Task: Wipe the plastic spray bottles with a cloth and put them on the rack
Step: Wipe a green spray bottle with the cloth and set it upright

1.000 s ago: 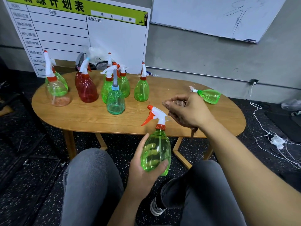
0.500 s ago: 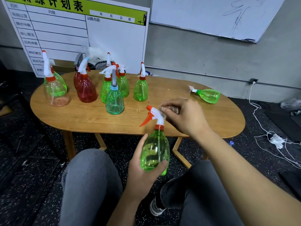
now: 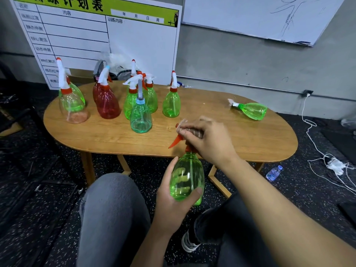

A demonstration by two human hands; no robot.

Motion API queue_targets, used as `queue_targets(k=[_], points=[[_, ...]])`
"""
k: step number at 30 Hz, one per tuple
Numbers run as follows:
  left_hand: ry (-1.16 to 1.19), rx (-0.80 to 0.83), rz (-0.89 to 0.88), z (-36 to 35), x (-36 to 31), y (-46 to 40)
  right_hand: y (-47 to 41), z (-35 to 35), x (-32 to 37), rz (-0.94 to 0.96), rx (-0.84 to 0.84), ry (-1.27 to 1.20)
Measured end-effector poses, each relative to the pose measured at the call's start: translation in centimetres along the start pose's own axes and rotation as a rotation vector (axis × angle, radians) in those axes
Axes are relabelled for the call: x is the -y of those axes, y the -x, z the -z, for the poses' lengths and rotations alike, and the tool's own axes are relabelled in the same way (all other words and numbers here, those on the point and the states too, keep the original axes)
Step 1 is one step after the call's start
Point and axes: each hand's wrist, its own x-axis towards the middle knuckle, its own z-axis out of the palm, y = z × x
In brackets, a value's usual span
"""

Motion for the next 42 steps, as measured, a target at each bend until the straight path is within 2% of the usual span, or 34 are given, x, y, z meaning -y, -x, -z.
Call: queue_targets(k=[2,4,6,8,12,17,27,33,38,42], points=[[-0.006,-0.008,-0.001,0.0,0.2,0.0,0.8,0.0,0.2,0.054,0.006,-0.125],[-0.010,-0.031,-0.005,0.1,0.6,0.0,2.2,0.4,0.0,0.001,-0.122,-0.327],[-0.012,-0.074,0.004,0.3,0.8,0.0,4.4,0.4,-0.3,-0.188,-0.257,-0.608],[0.030,-0.095,0.015,0.5,0.8,0.0,7.1,-0.5,-0.7,-0.424,-0.312,-0.870],[0.121,-0.097,0.034,0.2,0.5,-0.3,11.9,-2.9,-0.5,-0.786,-0.279,-1.171],[0.222,-0.063,0.120,0.2,0.4,-0.1,13.1,-4.7,-0.1,-0.888,-0.199,-1.396],[0.076,0.063,0.080,0.4,1.0,0.4,14.2,-5.6,-1.0,-0.932,-0.222,-1.469],[0.148,-0.074,0.155,0.3,1.1,0.2,14.0,-5.6,-1.2,-0.914,-0.200,-1.437],[0.259,-0.034,0.208,0.0,0.6,0.3,14.0,-5.7,-1.5,-0.920,-0.203,-1.422],[0.193,-0.017,0.212,-0.1,0.7,0.6,14.2,-5.7,-1.4,-0.924,-0.189,-1.457]])
